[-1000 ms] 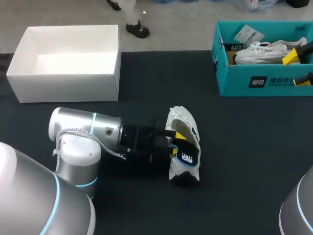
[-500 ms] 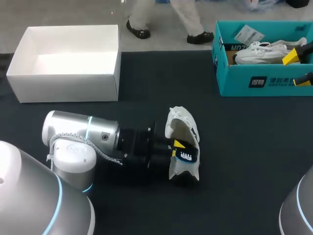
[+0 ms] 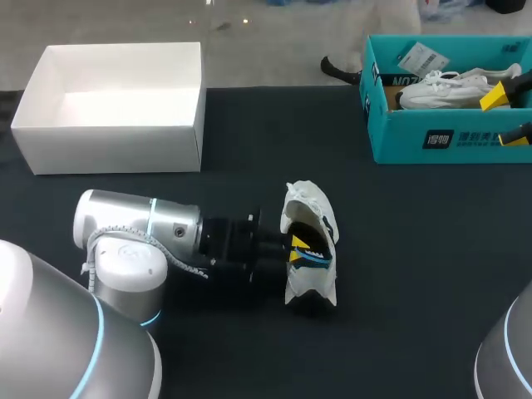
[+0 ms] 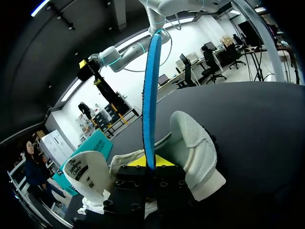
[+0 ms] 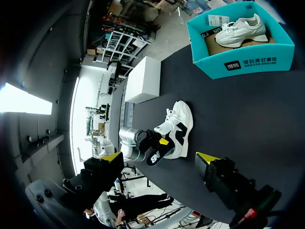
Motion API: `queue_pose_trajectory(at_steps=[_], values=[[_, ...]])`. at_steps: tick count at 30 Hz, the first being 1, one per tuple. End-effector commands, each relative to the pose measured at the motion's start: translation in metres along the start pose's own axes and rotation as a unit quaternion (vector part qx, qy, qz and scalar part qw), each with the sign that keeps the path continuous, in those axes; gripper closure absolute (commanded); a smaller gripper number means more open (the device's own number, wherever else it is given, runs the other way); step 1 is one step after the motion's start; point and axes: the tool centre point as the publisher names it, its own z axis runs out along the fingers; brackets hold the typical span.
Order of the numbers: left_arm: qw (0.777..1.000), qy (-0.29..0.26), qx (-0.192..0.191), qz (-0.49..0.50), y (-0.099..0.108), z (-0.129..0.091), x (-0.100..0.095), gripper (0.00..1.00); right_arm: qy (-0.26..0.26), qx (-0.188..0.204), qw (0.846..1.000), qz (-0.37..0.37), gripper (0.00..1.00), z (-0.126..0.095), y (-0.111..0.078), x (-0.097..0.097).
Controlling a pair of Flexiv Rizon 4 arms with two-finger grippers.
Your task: Take the shoe out of the shoebox, open the shoe tongue, remove and reinsert the insole, then place the shoe into the shoebox
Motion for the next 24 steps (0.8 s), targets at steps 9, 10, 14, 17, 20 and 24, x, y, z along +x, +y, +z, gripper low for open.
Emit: queue_pose_trajectory(at_steps=[9, 10, 14, 17, 20, 24], values=[[1.0, 0.004, 0.028, -0.001, -0.016, 0.003, -0.006, 0.65, -0.002, 0.0, 1.0, 0.001, 0.0, 0.001, 0.0, 0.0], [1.0, 0.004, 0.029, 0.002, -0.021, 0.001, -0.006, 0.65, -0.002, 0.0, 1.0, 0.001, 0.0, 0.001, 0.0, 0.0], [1.0, 0.005, 0.027, 0.013, -0.036, -0.004, -0.004, 0.67, -0.002, 0.0, 1.0, 0.001, 0.0, 0.001, 0.0, 0.0], [0.999, 0.008, 0.027, 0.019, -0.042, -0.004, -0.003, 0.74, -0.002, 0.0, 1.0, 0.001, 0.0, 0.001, 0.0, 0.0], [1.0, 0.013, 0.025, 0.014, -0.037, -0.003, -0.003, 0.94, -0.002, 0.0, 1.0, 0.001, 0.0, 0.001, 0.0, 0.0], [0.999, 0.021, 0.024, 0.005, -0.027, 0.002, -0.002, 1.0, -0.002, 0.0, 1.0, 0.001, 0.0, 0.001, 0.0, 0.0]])
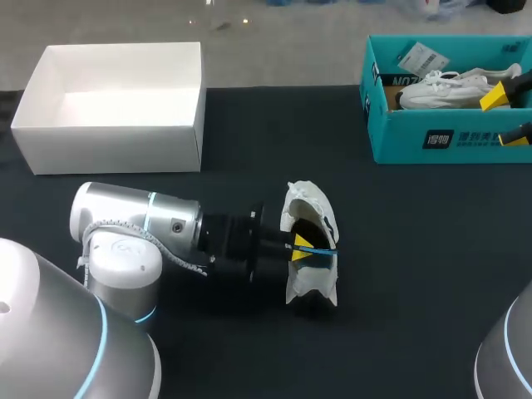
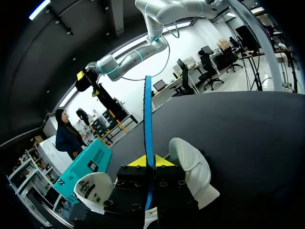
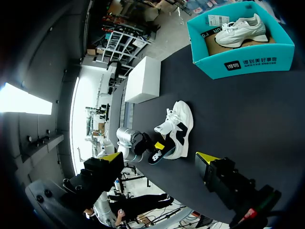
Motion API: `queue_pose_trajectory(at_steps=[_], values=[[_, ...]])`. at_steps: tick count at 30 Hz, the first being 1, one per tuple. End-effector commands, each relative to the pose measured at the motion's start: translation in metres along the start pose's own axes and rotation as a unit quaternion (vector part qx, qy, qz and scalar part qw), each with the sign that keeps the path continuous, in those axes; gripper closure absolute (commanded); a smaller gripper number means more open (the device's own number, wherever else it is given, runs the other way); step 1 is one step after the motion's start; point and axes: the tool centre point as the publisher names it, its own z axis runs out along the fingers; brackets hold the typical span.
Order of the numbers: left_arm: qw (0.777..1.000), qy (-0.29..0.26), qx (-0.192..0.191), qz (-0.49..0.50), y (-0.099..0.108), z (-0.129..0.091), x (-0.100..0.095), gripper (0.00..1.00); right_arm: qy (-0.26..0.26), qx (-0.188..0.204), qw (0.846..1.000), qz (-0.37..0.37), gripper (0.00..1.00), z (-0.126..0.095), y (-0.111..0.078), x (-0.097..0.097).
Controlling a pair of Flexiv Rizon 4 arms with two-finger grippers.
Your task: Take the shoe out of the shoebox, open the shoe tongue, remove and reinsert the insole, then place the shoe into the shoebox
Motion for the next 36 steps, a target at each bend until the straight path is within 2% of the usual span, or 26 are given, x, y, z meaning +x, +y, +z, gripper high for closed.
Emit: queue_pose_trajectory(at_steps=[1, 11, 18, 19, 20, 21, 23, 25, 28, 32, 34, 36], values=[[1.0, 0.009, 0.001, -0.003, 0.009, 0.007, -0.003, 1.0, -0.002, 0.0, 1.0, 0.001, 0.0, 0.001, 0.0, 0.0], [1.0, 0.017, -0.025, 0.003, 0.034, 0.017, -0.013, 1.0, -0.002, 0.0, 1.0, 0.001, 0.0, 0.001, 0.0, 0.0], [0.999, 0.007, -0.037, -0.008, 0.043, 0.016, -0.021, 1.0, -0.002, 0.0, 1.0, 0.001, 0.0, 0.001, 0.0, 0.0], [0.999, 0.005, -0.032, -0.007, 0.04, 0.016, -0.021, 0.91, -0.002, 0.0, 1.0, 0.001, 0.0, 0.001, 0.0, 0.0], [1.0, 0.005, -0.025, -0.007, 0.036, 0.015, -0.019, 0.63, -0.002, 0.0, 1.0, 0.001, 0.0, 0.001, 0.0, 0.0], [1.0, 0.005, -0.023, -0.007, 0.033, 0.015, -0.018, 0.58, -0.002, 0.0, 1.0, 0.001, 0.0, 0.001, 0.0, 0.0], [1.0, 0.005, -0.021, -0.005, 0.026, 0.013, -0.015, 0.55, -0.002, 0.0, 1.0, 0.001, 0.0, 0.001, 0.0, 0.0], [1.0, 0.005, -0.017, -0.001, 0.018, 0.011, -0.013, 0.56, -0.002, 0.0, 1.0, 0.001, 0.0, 0.001, 0.0, 0.0], [1.0, 0.005, -0.015, 0.007, 0.009, 0.008, -0.009, 0.62, -0.002, 0.0, 1.0, 0.001, 0.0, 0.001, 0.0, 0.0], [1.0, 0.009, -0.014, 0.011, 0.004, 0.009, -0.006, 0.67, -0.002, 0.0, 1.0, 0.001, 0.0, 0.001, 0.0, 0.0], [1.0, 0.012, -0.011, 0.009, 0.007, 0.011, -0.006, 0.91, -0.002, 0.0, 1.0, 0.001, 0.0, 0.001, 0.0, 0.0], [1.0, 0.016, -0.012, 0.004, 0.012, 0.014, -0.005, 1.0, -0.002, 0.0, 1.0, 0.001, 0.0, 0.001, 0.0, 0.0]])
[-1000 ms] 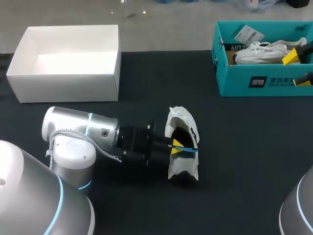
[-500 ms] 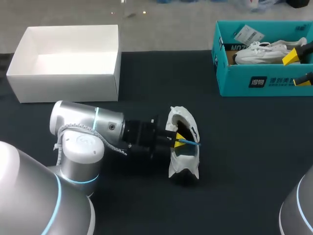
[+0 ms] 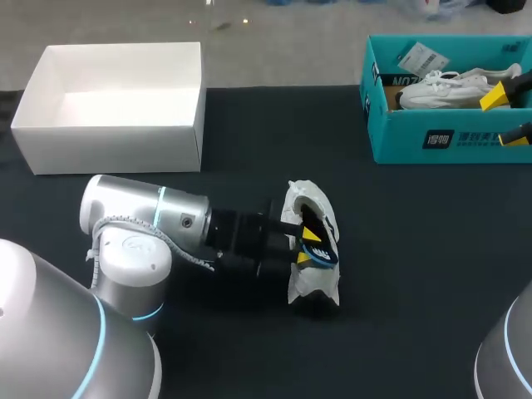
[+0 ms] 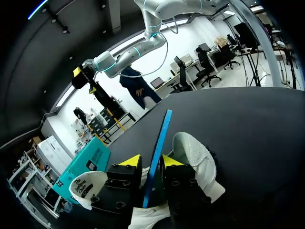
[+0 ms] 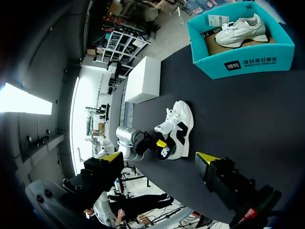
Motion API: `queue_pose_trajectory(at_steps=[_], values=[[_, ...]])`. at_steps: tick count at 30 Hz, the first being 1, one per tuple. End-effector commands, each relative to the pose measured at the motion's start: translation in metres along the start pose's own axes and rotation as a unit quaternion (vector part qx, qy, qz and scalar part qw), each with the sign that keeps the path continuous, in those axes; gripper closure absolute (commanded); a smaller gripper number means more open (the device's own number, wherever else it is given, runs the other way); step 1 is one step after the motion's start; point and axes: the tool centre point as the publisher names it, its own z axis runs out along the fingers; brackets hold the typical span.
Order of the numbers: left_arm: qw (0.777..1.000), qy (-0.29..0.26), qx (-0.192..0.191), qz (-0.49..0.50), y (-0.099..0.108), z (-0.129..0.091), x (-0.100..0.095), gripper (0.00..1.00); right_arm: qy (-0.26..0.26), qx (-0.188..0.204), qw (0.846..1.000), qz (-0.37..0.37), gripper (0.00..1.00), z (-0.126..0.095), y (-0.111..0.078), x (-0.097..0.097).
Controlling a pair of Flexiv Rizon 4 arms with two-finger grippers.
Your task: Take the shoe out of the shoebox, open the shoe tongue, remove and reinsert the insole, then place the shoe into the shoebox
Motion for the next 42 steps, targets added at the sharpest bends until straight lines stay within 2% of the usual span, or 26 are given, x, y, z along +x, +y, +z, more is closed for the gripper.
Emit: queue_pose_trajectory(at_steps=[1, 8, 10, 15, 16, 17, 18, 20, 22, 27, 29, 31, 32, 42], values=[[1.0, 0.006, 0.0, -0.005, 0.007, 0.004, 0.0, 1.0, -0.002, 0.0, 1.0, 0.001, 0.0, 0.001, 0.0, 0.0], [1.0, 0.006, -0.003, -0.008, 0.029, 0.013, -0.005, 1.0, -0.002, 0.0, 1.0, 0.001, 0.0, 0.001, 0.0, 0.0], [1.0, 0.006, -0.015, -0.011, 0.039, 0.015, -0.008, 1.0, -0.002, 0.0, 1.0, 0.001, 0.0, 0.001, 0.0, 0.0], [1.0, 0.001, -0.015, -0.014, 0.043, 0.014, -0.014, 1.0, -0.002, 0.0, 1.0, 0.001, 0.0, 0.001, 0.0, 0.0], [1.0, 0.0, -0.01, -0.013, 0.041, 0.012, -0.014, 0.96, -0.002, 0.0, 1.0, 0.001, 0.0, 0.001, 0.0, 0.0], [1.0, 0.0, -0.009, -0.014, 0.038, 0.011, -0.014, 0.69, -0.002, 0.0, 1.0, 0.001, 0.0, 0.001, 0.0, 0.0], [1.0, 0.0, -0.009, -0.014, 0.035, 0.01, -0.012, 0.54, -0.002, 0.0, 1.0, 0.001, 0.0, 0.001, 0.0, 0.0], [1.0, -0.001, -0.004, -0.012, 0.028, 0.007, -0.01, 0.45, -0.002, 0.0, 1.0, 0.001, 0.0, 0.001, 0.0, 0.0], [1.0, -0.001, -0.004, -0.01, 0.019, 0.002, -0.006, 0.5, -0.002, 0.0, 1.0, 0.001, 0.0, 0.001, 0.0, 0.0], [1.0, -0.004, -0.012, -0.001, 0.005, -0.008, 0.0, 0.53, -0.002, 0.0, 1.0, 0.001, 0.0, 0.001, 0.0, 0.0], [1.0, -0.004, -0.013, 0.0, 0.004, -0.008, 0.002, 0.6, -0.002, 0.0, 1.0, 0.001, 0.0, 0.001, 0.0, 0.0], [1.0, -0.001, -0.016, -0.006, 0.009, -0.006, 0.002, 0.81, -0.002, 0.0, 1.0, 0.001, 0.0, 0.001, 0.0, 0.0], [1.0, 0.001, -0.016, -0.009, 0.011, -0.005, 0.002, 1.0, -0.002, 0.0, 1.0, 0.001, 0.0, 0.001, 0.0, 0.0], [1.0, 0.023, -0.009, -0.017, 0.028, 0.013, 0.0, 1.0, -0.002, 0.0, 1.0, 0.001, 0.0, 0.001, 0.0, 0.0]])
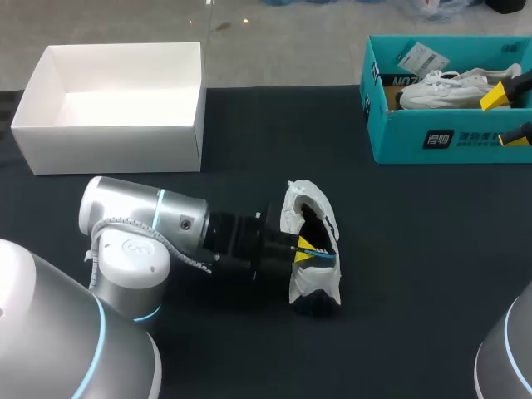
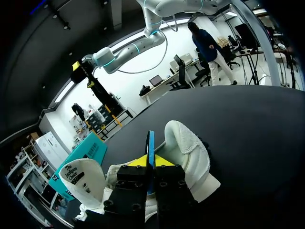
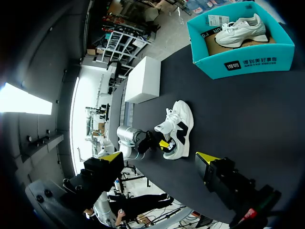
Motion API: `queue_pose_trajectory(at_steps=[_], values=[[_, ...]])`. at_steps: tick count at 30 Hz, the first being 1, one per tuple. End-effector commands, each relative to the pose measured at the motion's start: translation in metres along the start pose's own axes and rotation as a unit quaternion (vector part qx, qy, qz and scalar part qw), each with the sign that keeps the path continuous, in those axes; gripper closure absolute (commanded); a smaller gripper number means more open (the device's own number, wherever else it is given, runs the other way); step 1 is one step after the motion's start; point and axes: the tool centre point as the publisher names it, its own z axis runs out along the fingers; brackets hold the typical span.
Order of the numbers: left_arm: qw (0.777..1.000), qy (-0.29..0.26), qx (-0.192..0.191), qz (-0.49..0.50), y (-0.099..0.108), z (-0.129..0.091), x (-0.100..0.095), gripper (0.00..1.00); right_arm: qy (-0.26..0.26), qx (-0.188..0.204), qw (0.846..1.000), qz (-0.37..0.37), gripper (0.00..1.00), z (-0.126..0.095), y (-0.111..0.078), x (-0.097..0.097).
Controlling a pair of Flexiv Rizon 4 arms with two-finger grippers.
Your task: Take the shoe out of the shoebox, open the shoe tongue, remove and reinsert the insole, then place the shoe into the shoebox
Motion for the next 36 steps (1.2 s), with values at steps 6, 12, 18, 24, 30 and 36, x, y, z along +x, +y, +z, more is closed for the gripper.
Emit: queue_pose_trajectory(at_steps=[6, 12, 18, 24, 30, 36], values=[[1.0, 0.01, -0.006, -0.006, 0.028, 0.018, -0.016, 1.0, -0.002, 0.0, 1.0, 0.001, 0.0, 0.001, 0.0, 0.0], [1.0, 0.003, -0.008, -0.008, 0.023, 0.012, -0.015, 0.97, -0.002, 0.0, 1.0, 0.001, 0.0, 0.001, 0.0, 0.0], [1.0, -0.005, -0.009, 0.006, 0.001, 0.001, -0.008, 0.66, -0.002, 0.0, 1.0, 0.001, 0.0, 0.001, 0.0, 0.0], [1.0, -0.008, -0.016, 0.011, -0.008, -0.007, -0.002, 0.89, -0.002, 0.0, 1.0, 0.001, 0.0, 0.001, 0.0, 0.0], [1.0, -0.004, -0.019, 0.005, -0.005, -0.006, 0.001, 1.0, -0.002, 0.0, 1.0, 0.001, 0.0, 0.001, 0.0, 0.0], [1.0, 0.002, -0.006, -0.003, 0.002, 0.006, 0.0, 1.0, -0.002, 0.0, 1.0, 0.001, 0.0, 0.001, 0.0, 0.0]])
